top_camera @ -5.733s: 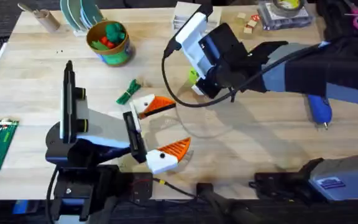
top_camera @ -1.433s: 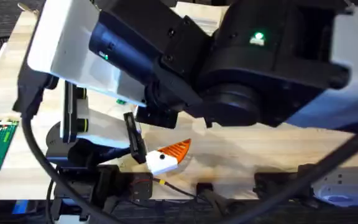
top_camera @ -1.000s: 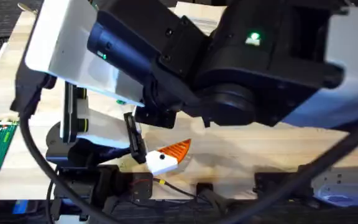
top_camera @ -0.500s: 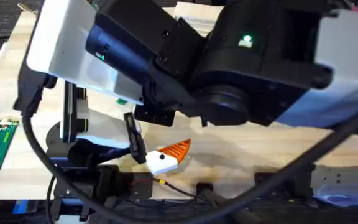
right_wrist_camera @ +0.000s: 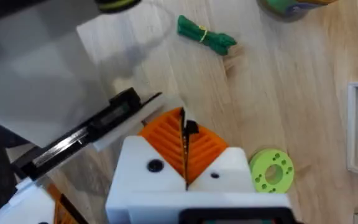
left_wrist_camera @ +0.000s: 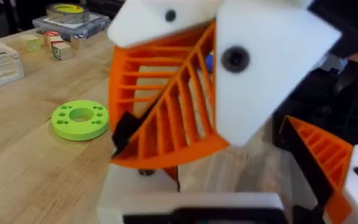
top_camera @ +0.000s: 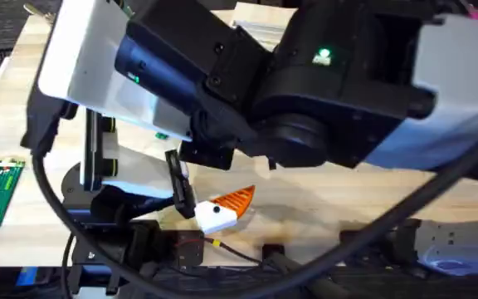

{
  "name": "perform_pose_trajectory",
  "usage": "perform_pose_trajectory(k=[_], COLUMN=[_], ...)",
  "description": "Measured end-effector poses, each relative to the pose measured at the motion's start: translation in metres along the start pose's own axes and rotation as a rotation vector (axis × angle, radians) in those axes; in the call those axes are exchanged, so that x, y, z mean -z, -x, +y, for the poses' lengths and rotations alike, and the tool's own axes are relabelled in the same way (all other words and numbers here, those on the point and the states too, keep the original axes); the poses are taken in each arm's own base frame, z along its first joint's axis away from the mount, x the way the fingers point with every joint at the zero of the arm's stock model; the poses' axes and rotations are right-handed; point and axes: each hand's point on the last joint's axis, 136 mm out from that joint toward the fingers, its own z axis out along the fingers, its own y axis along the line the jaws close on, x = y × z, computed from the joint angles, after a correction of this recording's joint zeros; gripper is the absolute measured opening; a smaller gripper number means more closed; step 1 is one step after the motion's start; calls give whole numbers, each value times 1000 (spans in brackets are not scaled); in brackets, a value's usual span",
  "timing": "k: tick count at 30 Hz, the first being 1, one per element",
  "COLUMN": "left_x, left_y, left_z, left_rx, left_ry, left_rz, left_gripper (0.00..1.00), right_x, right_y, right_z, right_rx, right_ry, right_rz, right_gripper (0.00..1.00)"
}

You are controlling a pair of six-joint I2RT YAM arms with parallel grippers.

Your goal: Pick up the gripper from the table and insert it into the empty holder that is missing its gripper. Then pick up a screw, insert it into the mounting hole, and use the screwdriver to tighten it. Finally, clean up the table by picking up the vegetable and placing it into the bucket.

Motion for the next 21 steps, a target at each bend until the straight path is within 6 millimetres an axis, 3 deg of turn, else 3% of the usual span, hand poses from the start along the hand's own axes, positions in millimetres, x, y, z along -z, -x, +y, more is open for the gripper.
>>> perform_pose_trajectory(k=[9,10,13,16,21], left_x=[0,0,0,0,0], left_y=[0,0,0,0,0], left_z=[0,0,-1,0,0], left_rx=[-1,-2,-1,4,2], left_ry=[-3,-3,-3,-2,-1], left_rz=[0,0,0,0,0], left_gripper=[993,993,993,993,993], right_x=[0,0,0,1,1], right_y=[-4,-4,-5,-6,-3], right_z=[5,5,4,-11,-22], right_rx=[-3,-8,-5,-44,-151], right_ry=[25,27,21,-25,-38], right_rz=[14,14,20,20,-3], right_gripper=[35,125,549,950,990])
